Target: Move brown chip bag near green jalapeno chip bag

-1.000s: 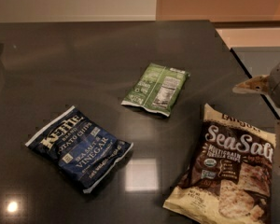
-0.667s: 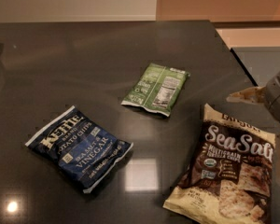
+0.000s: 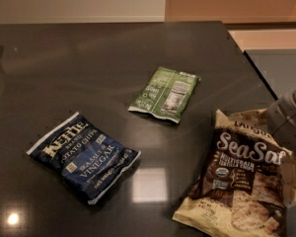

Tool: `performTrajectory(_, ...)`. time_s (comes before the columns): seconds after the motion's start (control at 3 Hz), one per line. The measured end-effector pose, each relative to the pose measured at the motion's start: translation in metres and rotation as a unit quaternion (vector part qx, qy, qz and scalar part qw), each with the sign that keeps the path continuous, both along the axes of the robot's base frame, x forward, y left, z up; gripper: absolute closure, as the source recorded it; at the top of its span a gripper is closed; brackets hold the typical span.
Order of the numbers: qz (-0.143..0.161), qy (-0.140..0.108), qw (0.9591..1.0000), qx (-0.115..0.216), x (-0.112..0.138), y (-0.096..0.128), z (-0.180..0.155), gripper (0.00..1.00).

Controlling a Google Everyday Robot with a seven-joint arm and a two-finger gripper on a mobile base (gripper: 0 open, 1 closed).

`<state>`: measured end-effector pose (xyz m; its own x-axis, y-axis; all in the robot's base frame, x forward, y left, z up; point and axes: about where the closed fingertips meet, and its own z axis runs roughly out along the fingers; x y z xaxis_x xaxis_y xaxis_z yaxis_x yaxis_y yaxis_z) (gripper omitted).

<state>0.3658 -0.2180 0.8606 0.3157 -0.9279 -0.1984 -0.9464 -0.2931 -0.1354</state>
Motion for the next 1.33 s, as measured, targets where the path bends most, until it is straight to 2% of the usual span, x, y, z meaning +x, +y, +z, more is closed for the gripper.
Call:
performTrajectory(0.33, 0.013, 0.0, 0.9998, -0.014, 0.0, 0.002, -0.011, 0.0)
performTrajectory(0.67, 0.02, 0.005, 0.9994, -0.028, 0.0, 0.005, -0.014, 0.16)
performTrajectory(1.0, 0.023, 0.008, 0.9991, -0.035, 0.002, 0.007, -0.012, 0.39)
performTrajectory(1.33, 0.012, 0.0, 0.9991, -0.042, 0.01, 0.007, -0.002, 0.7)
